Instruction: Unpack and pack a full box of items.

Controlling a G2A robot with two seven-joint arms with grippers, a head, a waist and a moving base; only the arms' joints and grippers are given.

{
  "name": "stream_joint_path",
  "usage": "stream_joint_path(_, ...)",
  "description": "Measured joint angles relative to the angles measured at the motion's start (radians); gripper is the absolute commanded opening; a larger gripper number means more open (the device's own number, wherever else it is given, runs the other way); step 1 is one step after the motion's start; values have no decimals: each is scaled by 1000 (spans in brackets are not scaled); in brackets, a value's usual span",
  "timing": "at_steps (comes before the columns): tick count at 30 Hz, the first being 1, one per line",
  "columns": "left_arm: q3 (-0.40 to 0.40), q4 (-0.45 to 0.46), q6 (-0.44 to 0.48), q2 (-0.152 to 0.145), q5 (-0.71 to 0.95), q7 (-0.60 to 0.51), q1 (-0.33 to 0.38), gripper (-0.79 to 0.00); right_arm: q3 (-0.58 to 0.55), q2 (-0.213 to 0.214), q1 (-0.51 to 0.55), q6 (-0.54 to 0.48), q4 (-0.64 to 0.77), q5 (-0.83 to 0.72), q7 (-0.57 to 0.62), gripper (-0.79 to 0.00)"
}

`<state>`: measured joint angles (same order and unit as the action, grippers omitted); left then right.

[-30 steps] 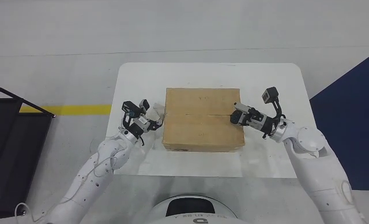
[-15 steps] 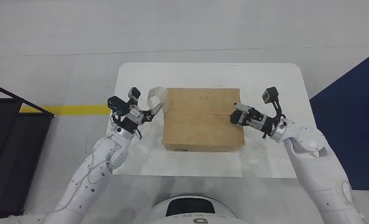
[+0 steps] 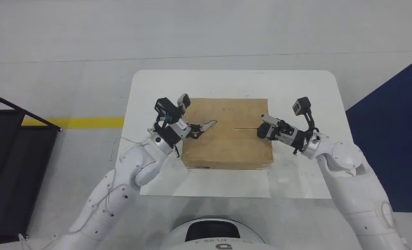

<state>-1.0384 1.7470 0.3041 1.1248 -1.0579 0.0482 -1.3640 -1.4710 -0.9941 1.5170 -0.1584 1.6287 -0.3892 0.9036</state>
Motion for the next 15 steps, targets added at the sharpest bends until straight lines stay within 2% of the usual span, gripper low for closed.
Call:
stream_joint_path(6,26,-23,92,16,270,-213,88,0,0,0,0,0,0,0,0,0)
stream_joint_path(9,37,-29,131,20,350,-275,119,0,0,0,0,0,0,0,0,0)
stream_joint_path(11,38,-28,171,20,383,-292,123,0,0,0,0,0,0,0,0,0)
stream_joint_path(15,-15,-39,318,4,476,-338,104,0,0,0,0,0,0,0,0,0)
